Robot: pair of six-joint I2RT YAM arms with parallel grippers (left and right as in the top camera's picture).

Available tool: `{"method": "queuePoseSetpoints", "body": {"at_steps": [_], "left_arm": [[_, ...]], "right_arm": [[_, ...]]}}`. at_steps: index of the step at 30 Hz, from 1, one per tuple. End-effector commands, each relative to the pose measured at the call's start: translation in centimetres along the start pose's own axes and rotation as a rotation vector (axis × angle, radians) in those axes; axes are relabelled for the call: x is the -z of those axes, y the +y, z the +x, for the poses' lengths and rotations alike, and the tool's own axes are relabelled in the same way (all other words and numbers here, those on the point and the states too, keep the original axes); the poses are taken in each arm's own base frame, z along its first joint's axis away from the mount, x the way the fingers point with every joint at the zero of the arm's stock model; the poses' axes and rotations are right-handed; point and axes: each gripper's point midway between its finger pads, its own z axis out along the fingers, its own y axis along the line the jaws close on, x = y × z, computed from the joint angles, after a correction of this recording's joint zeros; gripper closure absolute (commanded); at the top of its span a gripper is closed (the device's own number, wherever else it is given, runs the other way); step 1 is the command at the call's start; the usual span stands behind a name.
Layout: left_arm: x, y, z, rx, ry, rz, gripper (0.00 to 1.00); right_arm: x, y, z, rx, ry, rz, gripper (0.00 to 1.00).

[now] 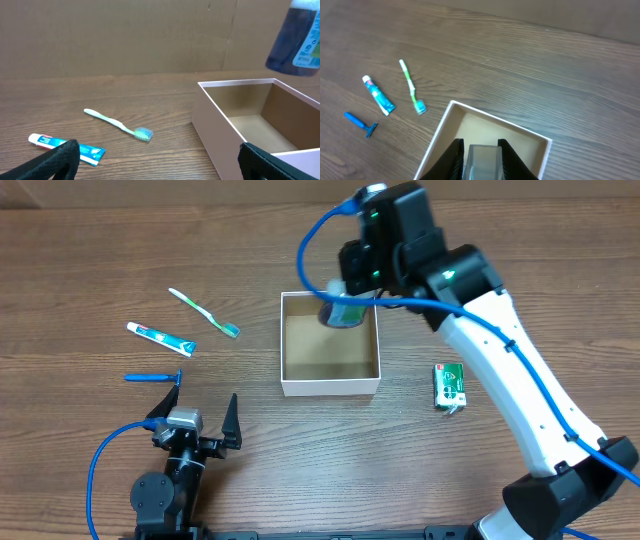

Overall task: Pack container
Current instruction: 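Carry the soap bottle left and lower it into the box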

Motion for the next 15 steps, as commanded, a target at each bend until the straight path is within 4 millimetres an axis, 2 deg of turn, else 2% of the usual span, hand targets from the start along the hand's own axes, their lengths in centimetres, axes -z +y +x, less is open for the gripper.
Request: {"method": "queuePoseSetpoints", "body": {"at_steps": [1, 15], "left_arm": [[0.0, 0.1, 0.0, 0.017, -0.004, -0.001, 0.0], [0.0, 0.1, 0.0, 0.017, -0.004, -0.001, 0.0]], "right_arm": [[-1.1, 0.8, -0.7, 0.041, -0.026, 0.033, 0.96], [-11.2, 1.5, 1.4, 0.063, 0.024, 0.037, 0.96]]}}
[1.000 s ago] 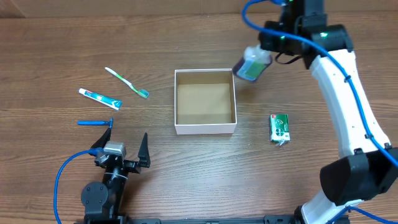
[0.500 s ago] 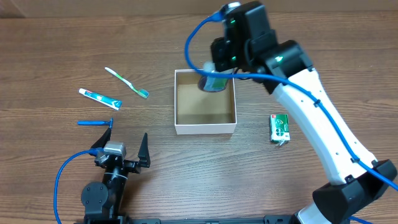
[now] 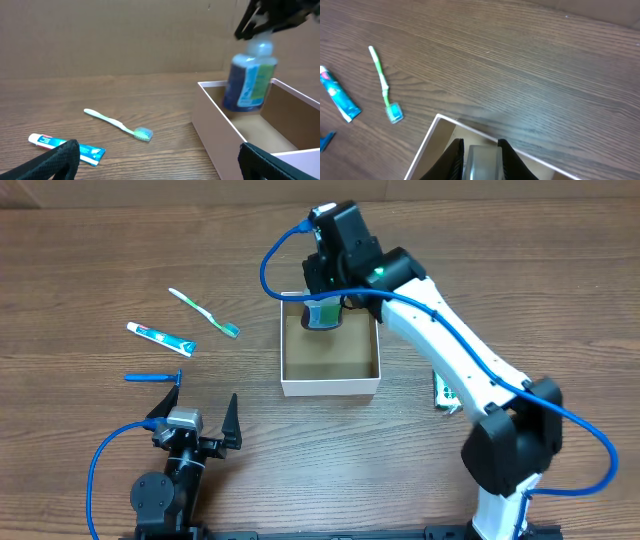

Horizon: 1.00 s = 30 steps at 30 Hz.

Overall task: Pack container
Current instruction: 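Carry the soap bottle left and lower it into the box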

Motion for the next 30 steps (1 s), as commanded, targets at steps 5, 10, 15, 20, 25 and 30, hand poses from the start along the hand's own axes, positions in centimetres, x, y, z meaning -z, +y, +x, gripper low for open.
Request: {"method": "queuePoseSetpoints", "body": {"at_steps": [5, 10, 15, 20, 25, 30], "left_arm": [[0.0, 0.1, 0.0, 0.017, -0.004, -0.001, 0.0], [0.0, 0.1, 0.0, 0.017, -0.004, -0.001, 0.0], [0.0, 0.1, 0.0, 0.017, -0.004, -0.001, 0.0], [0.0, 0.1, 0.0, 0.017, -0.004, -0.001, 0.0], [0.0, 0.1, 0.0, 0.017, -0.004, -0.001, 0.0], [0.0, 0.1, 0.0, 0.017, -0.004, -0.001, 0.0]], "right_arm": [[-3.4, 1.7, 0.1, 0.027, -0.013, -0.014, 0.96], [-4.7, 3.1, 0.0, 0.043, -0.035, -0.033, 0.96], [-4.7, 3.4, -0.8, 0.042, -0.069, -0.041, 0.96], [-4.8, 3.4, -0.9, 0.039, -0.074, -0.042, 0.89], [-4.8, 3.4, -0.8, 0.039, -0.071, -0.042, 0.21], [-4.7, 3.5, -1.1, 0.039, -0.079, -0.043, 0.17]]}}
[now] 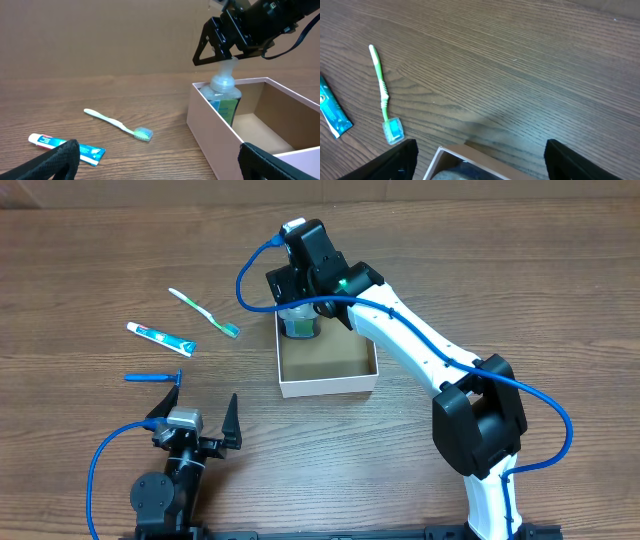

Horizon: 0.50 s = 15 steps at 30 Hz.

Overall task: Pack container
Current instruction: 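Carry the soap bottle left and lower it into the box, then release the bottle and move the right gripper to the Dettol box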

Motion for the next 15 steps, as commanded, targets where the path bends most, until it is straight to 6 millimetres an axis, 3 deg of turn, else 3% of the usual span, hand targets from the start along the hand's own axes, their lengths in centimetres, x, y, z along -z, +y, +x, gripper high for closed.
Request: {"method": "queuePoseSetpoints", "body": {"at_steps": [1, 4, 8, 12, 15], "left_arm": [[0.0, 0.1, 0.0, 0.017, -0.004, -0.001, 0.0], [0.0, 0.1, 0.0, 0.017, -0.004, -0.001, 0.0], [0.0, 0.1, 0.0, 0.017, -0.004, -0.001, 0.0], [0.0, 0.1, 0.0, 0.017, -0.004, -0.001, 0.0], [0.0, 0.1, 0.0, 0.017, -0.004, -0.001, 0.0]], "right_arm": [[1.6, 0.4, -2.4, -0.001, -0.064, -0.008, 0.17], [2.7, 0.6, -3.7, -0.002, -0.083, -0.012, 0.12], [7.1, 0.5, -7.3, -0.012, -0.124, -0.01, 0.0], [13.3, -2.4, -9.5, -0.134, -0.112, 0.046, 0.0], [17.2, -6.6, -9.3, -0.261, -0.076, 0.109, 0.0]]}}
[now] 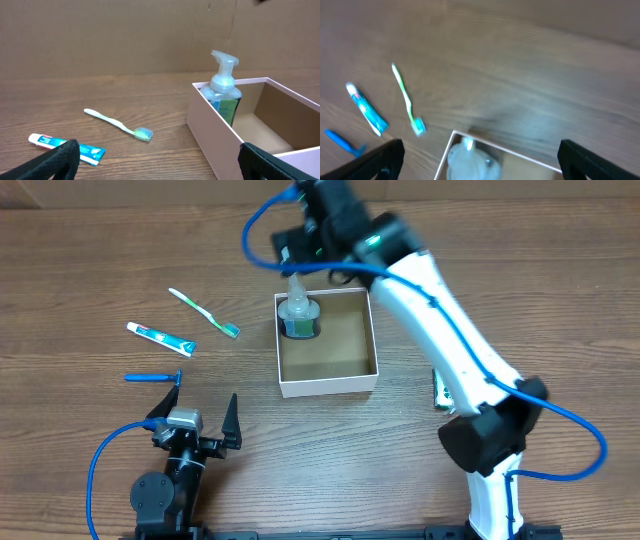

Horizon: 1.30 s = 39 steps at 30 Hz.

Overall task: Pack container
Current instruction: 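Release the bottle and move the right gripper to the Dettol box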

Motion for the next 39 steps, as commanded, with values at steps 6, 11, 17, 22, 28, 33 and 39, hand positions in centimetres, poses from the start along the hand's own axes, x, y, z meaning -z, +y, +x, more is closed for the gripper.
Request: {"method": "queuePoseSetpoints", "body": {"at_steps": [6, 11, 17, 22, 28, 33, 39], "left_arm": [[0.0, 0.1, 0.0, 0.017, -0.005, -0.001, 0.0], [0.0, 0.1, 0.0, 0.017, -0.005, -0.001, 0.0], [0.0, 0.1, 0.0, 0.017, -0.005, -0.001, 0.0], [0.0, 0.1, 0.0, 0.017, -0.005, -0.001, 0.0], [0.0, 0.1, 0.0, 0.017, -0.005, -0.001, 0.0], [0.0, 0.1, 0.0, 0.017, -0.005, -0.001, 0.0], [0.0, 0.1, 0.0, 0.017, -0.005, -0.001, 0.0]], "right_arm": [[8.6, -14.2, 1.8, -0.356, 0.109, 0.233, 0.0], [9.6, -20.1, 6.8, -0.479, 0.29, 0.341, 0.0], [7.9, -22.7, 11.6, -0.577, 0.451, 0.386, 0.0], [4.3, -23.2, 16.3, -0.586, 0.587, 0.402, 0.0], [1.0, -22.8, 22.6, -0.593, 0.74, 0.378, 0.0], [-0.2, -22.1, 26.7, -0.581, 0.834, 0.34, 0.0], [-0.3, -21.2, 29.0, -0.555, 0.904, 0.29, 0.0]]}}
